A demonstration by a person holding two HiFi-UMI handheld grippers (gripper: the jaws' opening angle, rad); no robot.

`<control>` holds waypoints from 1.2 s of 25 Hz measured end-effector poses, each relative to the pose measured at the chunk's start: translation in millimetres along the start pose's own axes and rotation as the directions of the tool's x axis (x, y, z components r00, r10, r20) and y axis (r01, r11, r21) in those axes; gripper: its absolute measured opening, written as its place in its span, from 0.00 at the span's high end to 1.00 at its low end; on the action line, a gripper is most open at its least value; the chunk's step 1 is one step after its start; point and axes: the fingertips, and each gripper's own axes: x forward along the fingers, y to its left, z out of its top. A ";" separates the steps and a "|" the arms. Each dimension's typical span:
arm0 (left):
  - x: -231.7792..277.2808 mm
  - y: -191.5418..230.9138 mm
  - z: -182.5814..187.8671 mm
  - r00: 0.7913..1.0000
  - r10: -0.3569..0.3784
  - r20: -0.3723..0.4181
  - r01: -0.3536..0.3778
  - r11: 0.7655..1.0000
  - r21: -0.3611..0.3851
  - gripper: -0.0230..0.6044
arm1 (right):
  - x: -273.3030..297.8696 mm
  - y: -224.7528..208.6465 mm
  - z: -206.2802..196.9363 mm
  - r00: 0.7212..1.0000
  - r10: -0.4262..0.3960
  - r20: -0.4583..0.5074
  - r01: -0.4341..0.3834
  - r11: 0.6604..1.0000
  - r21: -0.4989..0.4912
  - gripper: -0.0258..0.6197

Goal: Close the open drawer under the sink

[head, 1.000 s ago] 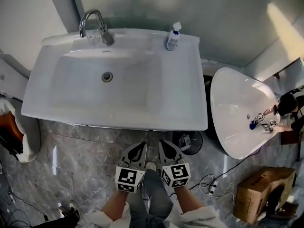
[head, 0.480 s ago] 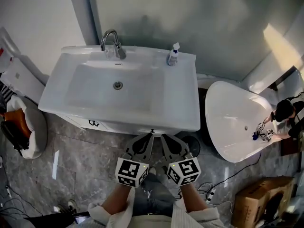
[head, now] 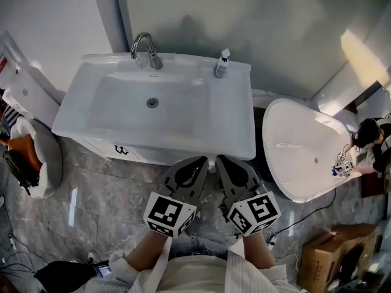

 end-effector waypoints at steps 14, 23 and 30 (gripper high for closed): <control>-8.7 -15.4 32.6 0.999 -0.049 0.024 0.048 0.998 0.045 0.94 | -11.4 11.7 32.1 0.999 0.032 0.039 -0.031 0.999 -0.012 0.95; -10.3 -13.2 31.7 0.998 -0.064 0.016 0.063 0.997 0.051 0.94 | -7.8 14.3 25.2 1.000 0.027 0.013 -0.027 1.000 0.014 0.95; -7.8 -11.2 29.7 0.998 -0.065 0.002 0.064 0.997 0.042 0.94 | -8.0 14.6 25.3 0.999 0.033 0.005 -0.033 0.999 0.017 0.95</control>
